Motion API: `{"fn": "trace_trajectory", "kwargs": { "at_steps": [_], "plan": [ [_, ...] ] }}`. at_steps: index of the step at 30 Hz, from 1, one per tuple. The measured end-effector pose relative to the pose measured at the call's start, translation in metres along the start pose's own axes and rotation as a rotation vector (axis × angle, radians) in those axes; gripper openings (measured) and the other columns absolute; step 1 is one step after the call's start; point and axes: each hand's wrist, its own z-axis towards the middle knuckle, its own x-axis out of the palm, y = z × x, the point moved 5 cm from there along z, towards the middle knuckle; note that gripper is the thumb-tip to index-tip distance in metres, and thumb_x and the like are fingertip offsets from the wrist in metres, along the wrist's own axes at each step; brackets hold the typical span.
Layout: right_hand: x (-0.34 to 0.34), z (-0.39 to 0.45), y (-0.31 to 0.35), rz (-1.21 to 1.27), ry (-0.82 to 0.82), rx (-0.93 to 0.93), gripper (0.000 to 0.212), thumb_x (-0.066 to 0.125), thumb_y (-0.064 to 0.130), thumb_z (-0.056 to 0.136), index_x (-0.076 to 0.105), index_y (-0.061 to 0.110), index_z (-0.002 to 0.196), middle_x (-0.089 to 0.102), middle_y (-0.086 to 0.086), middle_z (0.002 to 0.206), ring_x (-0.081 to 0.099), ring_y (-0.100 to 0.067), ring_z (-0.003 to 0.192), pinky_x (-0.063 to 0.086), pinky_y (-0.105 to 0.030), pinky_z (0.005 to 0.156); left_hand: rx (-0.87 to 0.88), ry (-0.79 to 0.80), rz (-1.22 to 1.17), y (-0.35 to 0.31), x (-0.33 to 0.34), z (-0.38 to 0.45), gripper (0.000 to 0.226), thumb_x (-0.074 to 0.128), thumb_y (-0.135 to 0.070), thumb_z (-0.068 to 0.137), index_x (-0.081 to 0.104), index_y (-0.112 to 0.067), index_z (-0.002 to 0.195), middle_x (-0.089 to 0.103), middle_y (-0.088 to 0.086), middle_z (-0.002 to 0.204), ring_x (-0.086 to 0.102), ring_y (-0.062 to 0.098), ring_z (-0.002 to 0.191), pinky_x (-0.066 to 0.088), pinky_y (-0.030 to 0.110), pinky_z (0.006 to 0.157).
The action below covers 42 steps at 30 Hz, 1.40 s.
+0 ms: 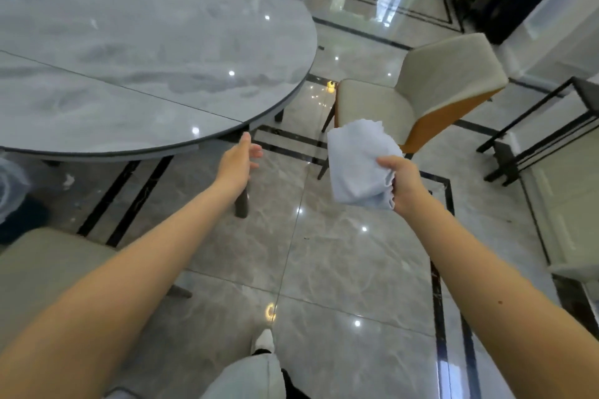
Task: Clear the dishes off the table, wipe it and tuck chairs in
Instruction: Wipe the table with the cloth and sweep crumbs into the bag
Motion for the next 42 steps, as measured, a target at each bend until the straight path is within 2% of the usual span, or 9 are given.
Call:
{"fn": "trace_trajectory", "kwargs": {
  "at_steps": [5,13,18,24,30,34,36,39,42],
  "plan": [
    [0.018,0.063,0.056,0.021,0.064,-0.002,0.023,0.051,0.014,0.089,0.047,0.009,0.112,0.060,-0.009,0.092,0.059,-0.028,0.083,0.049,-0.039,0.064,-0.045,-0.078,-0.019,-0.033,0.019,0.052,0.045,0.028,-0.045,0.099,0.062,-0.016,0.097,0.065,0.002,0.102,0.059,0.020,0.086,0.045,0.039,0.086],
    [0.036,0.195,0.131,-0.060,0.265,0.094,0.032,0.048,0.018,0.090,0.044,0.009,0.120,0.059,-0.013,0.101,0.058,-0.033,0.088,0.049,-0.042,0.069,-0.049,-0.232,-0.008,-0.080,0.070,0.138,0.045,0.027,-0.041,0.099,0.061,-0.013,0.103,0.064,0.003,0.110,0.058,0.022,0.095,0.044,0.038,0.086],
    [0.038,0.283,0.197,-0.153,0.362,0.111,0.034,0.048,0.017,0.088,0.044,0.011,0.121,0.058,-0.013,0.104,0.056,-0.036,0.103,0.046,-0.054,0.091,-0.081,-0.387,-0.060,-0.104,0.113,0.185,0.045,0.024,-0.040,0.100,0.060,-0.014,0.104,0.063,0.001,0.111,0.058,0.021,0.095,0.044,0.039,0.090],
    [0.059,0.365,0.264,-0.243,0.456,0.122,0.040,0.049,0.015,0.085,0.050,0.013,0.125,0.057,-0.014,0.127,0.056,-0.037,0.110,0.050,-0.051,0.080,-0.147,-0.542,-0.164,-0.122,0.145,0.221,0.045,0.025,-0.038,0.100,0.061,-0.013,0.107,0.064,0.000,0.110,0.057,0.020,0.095,0.042,0.034,0.079],
    [0.123,0.413,0.285,-0.360,0.566,0.170,0.034,0.047,0.015,0.090,0.049,0.011,0.124,0.061,-0.007,0.101,0.059,-0.028,0.085,0.054,-0.035,0.047,-0.176,-0.699,-0.254,-0.126,0.130,0.252,0.037,0.031,-0.033,0.099,0.061,-0.011,0.104,0.063,0.002,0.106,0.056,0.019,0.089,0.041,0.030,0.068],
    [0.180,0.450,0.292,-0.392,0.623,0.203,0.027,0.047,0.015,0.090,0.055,0.013,0.116,0.061,-0.008,0.107,0.059,-0.029,0.088,0.055,-0.037,0.045,-0.143,-0.778,-0.322,-0.139,0.103,0.298,0.036,0.031,-0.032,0.099,0.060,-0.012,0.101,0.063,0.003,0.101,0.056,0.020,0.087,0.041,0.029,0.066],
    [0.207,0.471,0.301,-0.417,0.612,0.182,0.025,0.049,0.015,0.089,0.057,0.012,0.112,0.063,-0.008,0.105,0.060,-0.030,0.089,0.057,-0.037,0.055,-0.141,-0.796,-0.354,-0.147,0.091,0.328,0.034,0.032,-0.031,0.099,0.060,-0.011,0.102,0.062,0.003,0.100,0.056,0.019,0.083,0.041,0.028,0.063],
    [0.252,0.500,0.319,-0.435,0.622,0.161,0.018,0.049,0.015,0.088,0.063,0.013,0.098,0.065,-0.010,0.107,0.059,-0.036,0.102,0.047,-0.056,0.092,-0.155,-0.795,-0.385,-0.159,0.074,0.377,0.030,0.035,-0.029,0.097,0.059,-0.012,0.100,0.063,0.005,0.099,0.055,0.016,0.072,0.037,0.026,0.056],
    [0.294,0.533,0.345,-0.452,0.615,0.102,0.017,0.048,0.014,0.091,0.062,0.009,0.098,0.065,-0.008,0.099,0.060,-0.034,0.094,0.044,-0.053,0.097,-0.151,-0.793,-0.369,-0.174,0.058,0.416,0.028,0.037,-0.030,0.096,0.059,-0.013,0.097,0.064,0.005,0.097,0.055,0.016,0.069,0.037,0.027,0.057]
  ]
}}
